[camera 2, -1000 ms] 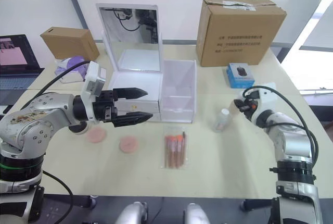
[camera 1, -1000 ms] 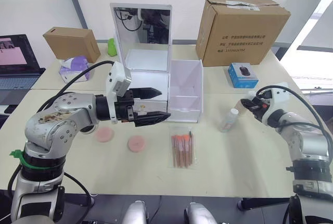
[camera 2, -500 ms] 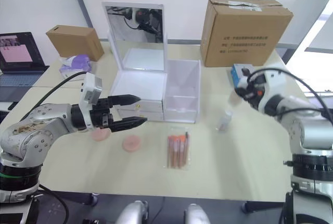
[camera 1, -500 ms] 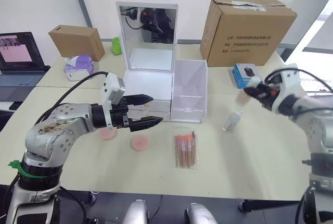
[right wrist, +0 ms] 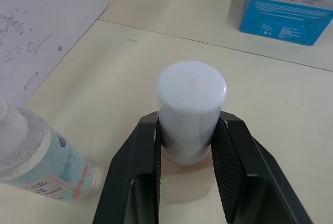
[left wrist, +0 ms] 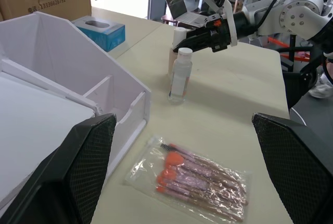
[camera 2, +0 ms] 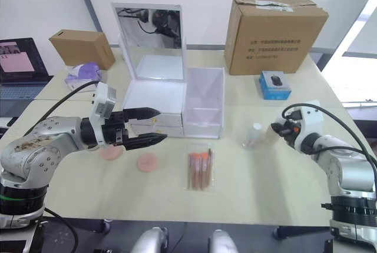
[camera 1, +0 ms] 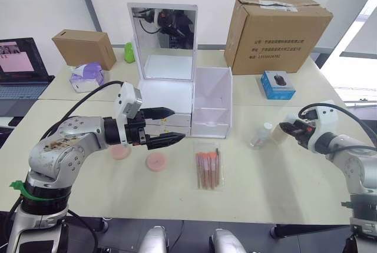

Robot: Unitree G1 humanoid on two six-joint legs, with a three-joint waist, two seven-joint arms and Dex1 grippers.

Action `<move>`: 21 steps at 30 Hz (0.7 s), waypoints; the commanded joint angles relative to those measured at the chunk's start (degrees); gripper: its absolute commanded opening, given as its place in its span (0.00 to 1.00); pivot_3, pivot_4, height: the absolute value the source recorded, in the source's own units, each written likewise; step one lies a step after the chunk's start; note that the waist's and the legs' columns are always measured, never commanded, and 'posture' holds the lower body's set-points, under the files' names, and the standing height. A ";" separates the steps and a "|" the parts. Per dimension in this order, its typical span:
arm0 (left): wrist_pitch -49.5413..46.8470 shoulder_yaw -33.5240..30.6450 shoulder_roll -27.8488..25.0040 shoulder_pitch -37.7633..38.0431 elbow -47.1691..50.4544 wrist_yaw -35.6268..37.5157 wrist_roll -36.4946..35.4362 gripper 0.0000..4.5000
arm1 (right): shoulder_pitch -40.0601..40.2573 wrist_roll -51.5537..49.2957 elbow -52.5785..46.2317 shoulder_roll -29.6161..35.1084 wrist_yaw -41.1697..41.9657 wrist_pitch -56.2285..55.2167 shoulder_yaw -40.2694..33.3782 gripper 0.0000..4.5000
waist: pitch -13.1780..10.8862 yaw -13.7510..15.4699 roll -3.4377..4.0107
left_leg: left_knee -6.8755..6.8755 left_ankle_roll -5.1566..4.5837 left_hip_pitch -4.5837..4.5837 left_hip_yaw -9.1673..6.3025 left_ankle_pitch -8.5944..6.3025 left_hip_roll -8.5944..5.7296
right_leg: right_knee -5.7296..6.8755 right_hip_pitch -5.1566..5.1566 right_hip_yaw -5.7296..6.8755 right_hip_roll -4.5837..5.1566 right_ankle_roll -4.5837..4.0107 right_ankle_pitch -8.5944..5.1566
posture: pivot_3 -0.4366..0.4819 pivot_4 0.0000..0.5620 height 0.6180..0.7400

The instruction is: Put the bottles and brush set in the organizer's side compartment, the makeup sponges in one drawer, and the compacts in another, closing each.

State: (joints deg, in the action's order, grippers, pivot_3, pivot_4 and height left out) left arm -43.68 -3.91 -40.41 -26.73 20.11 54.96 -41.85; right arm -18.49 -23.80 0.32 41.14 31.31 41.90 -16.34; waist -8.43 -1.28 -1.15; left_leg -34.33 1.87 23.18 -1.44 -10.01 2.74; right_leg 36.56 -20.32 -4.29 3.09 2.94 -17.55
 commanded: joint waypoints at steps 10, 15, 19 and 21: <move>2.82 0.51 -0.79 -1.02 -0.72 2.64 1.51 1.00 | 1.40 -2.57 -8.27 0.93 -0.75 2.06 -4.90 0.63 | 0.00 0.07 0.00 | 0.00 0.00 -0.01 -0.01 0.00 0.01 | -0.01 0.01 0.01 0.00 0.00 0.00 | 0.48 0.27 1.00; 3.28 0.67 -0.64 -1.62 -1.40 2.85 1.78 1.00 | 2.55 -2.81 -8.64 0.50 -0.97 2.31 -4.90 0.63 | 0.00 0.09 0.00 | 0.00 0.00 0.00 0.00 0.00 0.00 | -0.01 0.00 0.01 0.01 0.00 0.00 | 0.48 0.27 1.00; 3.61 0.64 -0.84 -1.86 -1.76 3.03 1.83 1.00 | 3.02 -2.70 -8.20 0.21 -1.33 1.54 -5.00 0.63 | 0.00 0.08 0.00 | 0.00 0.00 0.01 0.00 0.00 0.00 | -0.02 0.00 0.00 0.01 0.00 0.00 | 0.48 0.27 1.00; 3.73 0.66 -0.94 -1.81 -1.80 3.11 1.92 1.00 | 3.21 -2.70 -7.87 0.09 -1.71 1.55 -5.25 0.63 | 0.00 0.09 0.00 | 0.00 0.00 0.00 0.00 0.00 0.00 | -0.02 0.00 0.00 0.01 0.00 0.00 | 0.48 0.27 1.00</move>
State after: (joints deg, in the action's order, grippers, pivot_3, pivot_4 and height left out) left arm -41.36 -2.77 -40.68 -27.07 17.72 57.56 -40.34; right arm -15.08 -26.00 -6.40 41.17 29.85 44.12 -19.34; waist -8.43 -1.19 -1.15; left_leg -34.32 1.87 23.18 -1.44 -10.01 2.75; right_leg 36.54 -20.32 -4.28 3.09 2.94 -17.55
